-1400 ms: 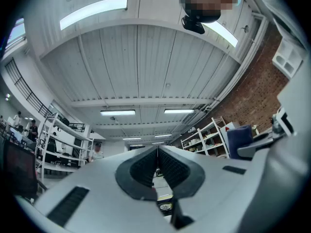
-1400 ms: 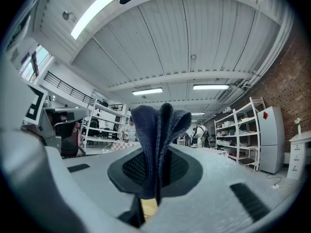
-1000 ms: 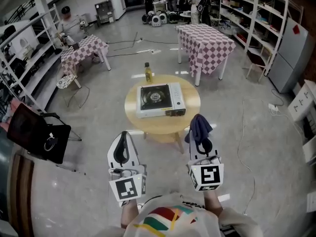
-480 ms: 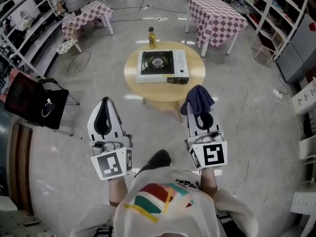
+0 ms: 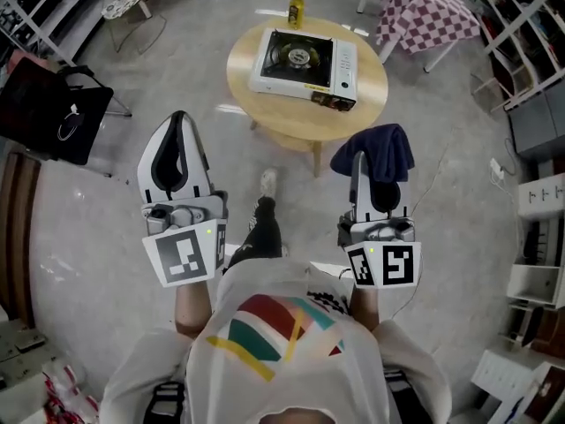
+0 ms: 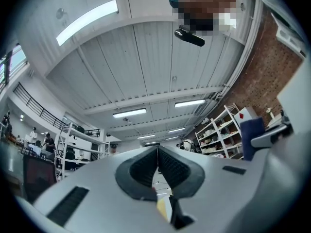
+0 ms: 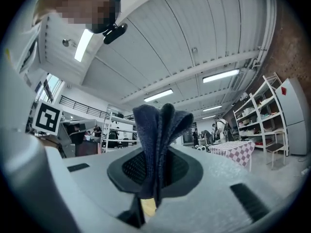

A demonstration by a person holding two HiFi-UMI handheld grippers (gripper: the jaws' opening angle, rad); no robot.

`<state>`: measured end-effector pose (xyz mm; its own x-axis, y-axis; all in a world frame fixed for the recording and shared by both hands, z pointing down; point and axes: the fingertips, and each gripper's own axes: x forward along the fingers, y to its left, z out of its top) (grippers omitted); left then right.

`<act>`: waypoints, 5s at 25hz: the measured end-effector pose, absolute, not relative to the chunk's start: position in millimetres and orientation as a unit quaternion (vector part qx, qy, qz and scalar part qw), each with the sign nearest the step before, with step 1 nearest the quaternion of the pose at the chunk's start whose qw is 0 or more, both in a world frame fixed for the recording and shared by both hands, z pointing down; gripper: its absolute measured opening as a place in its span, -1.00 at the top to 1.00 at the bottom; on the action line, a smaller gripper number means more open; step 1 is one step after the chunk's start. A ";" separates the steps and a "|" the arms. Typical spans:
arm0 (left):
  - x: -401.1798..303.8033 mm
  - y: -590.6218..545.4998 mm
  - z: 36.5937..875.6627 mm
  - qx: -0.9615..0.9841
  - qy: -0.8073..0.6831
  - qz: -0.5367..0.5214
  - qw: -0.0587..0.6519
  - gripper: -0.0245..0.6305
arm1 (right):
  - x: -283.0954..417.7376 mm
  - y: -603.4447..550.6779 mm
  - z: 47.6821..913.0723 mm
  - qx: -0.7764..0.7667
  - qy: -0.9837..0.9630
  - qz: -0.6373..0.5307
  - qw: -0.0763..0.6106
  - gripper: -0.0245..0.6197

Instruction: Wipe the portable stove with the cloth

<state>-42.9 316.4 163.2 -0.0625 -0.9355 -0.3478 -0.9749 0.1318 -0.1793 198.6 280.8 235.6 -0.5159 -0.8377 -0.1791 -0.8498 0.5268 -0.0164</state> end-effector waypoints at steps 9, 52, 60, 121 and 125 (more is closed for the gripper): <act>-34.4 228.5 180.9 -0.687 0.703 0.049 0.177 0.91 | 207.2 209.2 252.2 -0.514 0.855 0.009 0.075 0.82; -64.0 -160.7 226.9 -0.757 0.642 0.030 0.116 0.91 | 190.7 -145.6 295.5 -0.612 0.787 -0.028 -0.070 0.82; -70.3 -140.0 218.6 -0.733 0.667 0.025 0.129 0.91 | 205.6 -188.0 319.7 -0.591 0.756 0.094 -0.266 0.82; -95.5 -133.6 245.2 -0.708 0.695 -0.031 0.125 0.91 | 210.7 -39.7 555.0 -0.075 0.681 0.164 -0.710 0.82; -100.8 -136.8 252.4 -0.710 0.693 -0.034 0.122 0.91 | 212.3 -31.5 557.3 -0.082 0.680 0.140 -0.716 0.82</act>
<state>-100.8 -136.8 252.4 0.0381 -0.9920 -0.1206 -0.9751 -0.0105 -0.2214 212.3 -31.5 557.3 0.0376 -0.3111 0.9496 0.0883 0.9476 0.3070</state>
